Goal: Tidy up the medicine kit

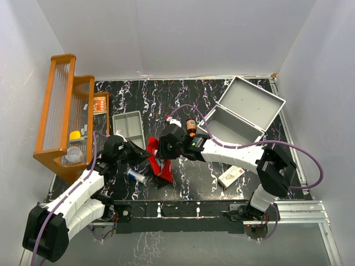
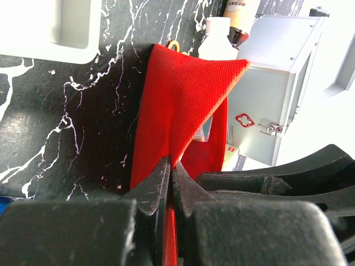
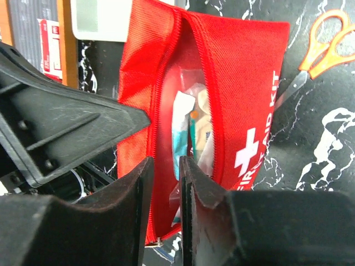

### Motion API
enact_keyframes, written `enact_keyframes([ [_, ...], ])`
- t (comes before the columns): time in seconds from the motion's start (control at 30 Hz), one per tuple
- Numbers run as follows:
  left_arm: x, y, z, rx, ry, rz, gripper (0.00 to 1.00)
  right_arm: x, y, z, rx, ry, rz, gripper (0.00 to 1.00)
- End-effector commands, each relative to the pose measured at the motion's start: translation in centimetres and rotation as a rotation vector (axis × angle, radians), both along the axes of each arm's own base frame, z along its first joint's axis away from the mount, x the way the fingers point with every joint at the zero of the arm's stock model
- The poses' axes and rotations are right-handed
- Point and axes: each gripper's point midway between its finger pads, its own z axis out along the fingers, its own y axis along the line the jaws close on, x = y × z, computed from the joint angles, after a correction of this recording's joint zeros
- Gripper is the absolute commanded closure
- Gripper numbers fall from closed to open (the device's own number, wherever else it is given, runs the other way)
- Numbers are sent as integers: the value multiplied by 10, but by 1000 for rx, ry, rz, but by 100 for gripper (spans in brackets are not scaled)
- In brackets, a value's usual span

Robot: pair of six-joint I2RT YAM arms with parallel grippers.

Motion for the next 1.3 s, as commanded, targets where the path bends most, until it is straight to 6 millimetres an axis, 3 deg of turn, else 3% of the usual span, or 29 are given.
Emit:
enact_keyframes([
  [0.0, 10, -7, 35, -13, -110, -52, 100, 15, 10, 59, 99, -127, 2, 75],
  [0.23, 13, -10, 70, -24, -181, -73, 100, 34, -30, 88, 113, -207, -142, 71],
  [0.37, 19, 0, 95, -49, -211, 19, 100, 45, -66, 89, 94, -228, -320, 62],
  [0.47, 22, 17, 114, -34, -254, 125, 100, 50, -78, 85, 84, -229, -369, 57],
  [0.67, 25, 33, 153, -4, -334, 199, 100, 58, -76, 41, -70, -177, -353, 54],
  [0.83, 26, 40, 175, 35, -381, 214, 100, 69, -67, 6, -196, -154, -324, 58],
  [1.0, 27, 42, 179, 57, -389, 211, 100, 81, -60, -13, -261, -160, -318, 65],
  [1.27, 27, 34, 167, 44, -367, 175, 100, 100, -56, -40, -319, -142, -342, 75],
])
